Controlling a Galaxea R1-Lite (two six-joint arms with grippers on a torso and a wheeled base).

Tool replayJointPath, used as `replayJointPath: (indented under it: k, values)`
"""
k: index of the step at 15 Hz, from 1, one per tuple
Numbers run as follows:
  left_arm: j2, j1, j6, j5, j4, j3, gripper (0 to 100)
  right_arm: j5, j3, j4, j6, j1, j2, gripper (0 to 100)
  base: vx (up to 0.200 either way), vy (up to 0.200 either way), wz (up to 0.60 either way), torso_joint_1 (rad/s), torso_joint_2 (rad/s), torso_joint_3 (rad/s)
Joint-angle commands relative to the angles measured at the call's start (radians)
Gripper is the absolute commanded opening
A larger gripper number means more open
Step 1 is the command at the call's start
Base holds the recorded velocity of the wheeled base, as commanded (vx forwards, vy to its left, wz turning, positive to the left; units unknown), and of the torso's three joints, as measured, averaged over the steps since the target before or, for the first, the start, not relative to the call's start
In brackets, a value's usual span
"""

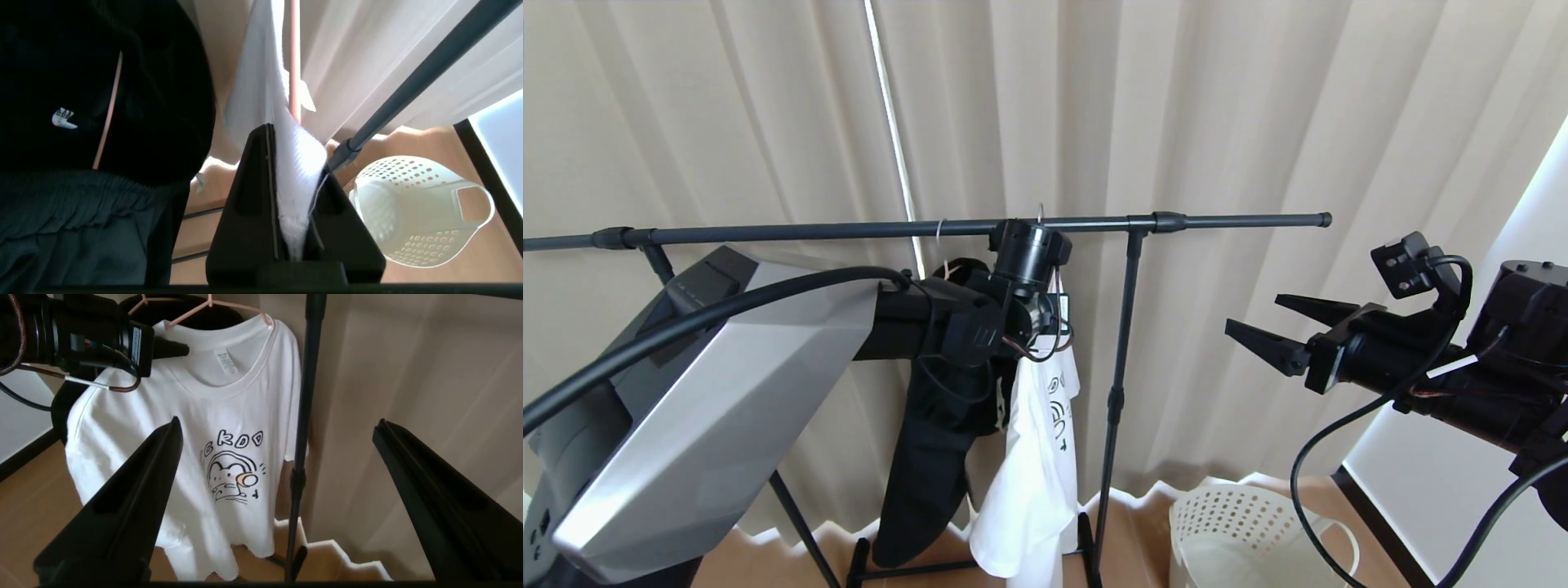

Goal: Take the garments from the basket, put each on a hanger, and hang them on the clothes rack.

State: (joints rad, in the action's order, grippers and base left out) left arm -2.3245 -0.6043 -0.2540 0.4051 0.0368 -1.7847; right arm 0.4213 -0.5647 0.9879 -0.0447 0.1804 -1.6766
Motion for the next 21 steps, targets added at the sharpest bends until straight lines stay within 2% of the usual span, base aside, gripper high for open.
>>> replayJointPath:
  k: [1, 4, 5, 8, 12, 15, 19, 21]
  values:
    - [0.002, 0.0, -0.001, 0.0, 0.002, -0.001, 0, 0.001, 0.0, 0.0, 0.0, 0.001, 0.0, 100, 0.0, 0.0, 0.0, 0.0, 0.0, 0.0]
    - [-0.01, 0.001, -0.001, 0.0, 0.002, -0.007, 0, 0.001, 0.0, 0.0, 0.0, 0.001, 0.0, 100, 0.0, 0.0, 0.0, 0.0, 0.0, 0.0]
    - [-0.01, 0.001, 0.001, 0.0, 0.002, -0.007, 100, 0.001, 0.0, 0.0, 0.0, 0.001, 0.0, 100, 0.0, 0.0, 0.0, 0.0, 0.0, 0.0]
    - [0.008, 0.001, 0.004, 0.003, -0.003, 0.011, 100, 0.002, 0.002, 0.005, 0.0, 0.001, 0.0, 100, 0.0, 0.0, 0.0, 0.0, 0.0, 0.0]
    - [0.109, 0.001, 0.01, 0.008, -0.008, 0.074, 100, 0.002, 0.002, 0.006, -0.001, 0.001, 0.005, 100, 0.0, 0.0, 0.0, 0.0, 0.0, 0.0]
    - [0.194, 0.001, 0.022, 0.009, -0.003, 0.154, 100, 0.002, -0.001, 0.006, 0.0, -0.001, 0.003, 100, 0.0, 0.0, 0.0, 0.0, 0.0, 0.0]
    - [0.359, -0.023, 0.025, 0.012, 0.012, 0.338, 100, -0.009, -0.014, -0.006, 0.0, -0.001, 0.005, 100, 0.0, 0.0, 0.0, 0.0, 0.0, 0.0]
    - [0.471, -0.023, 0.038, 0.009, 0.121, 0.505, 100, -0.197, -0.07, -0.087, 0.012, 0.019, 0.005, 100, 0.0, 0.0, 0.0, 0.0, 0.0, 0.0]
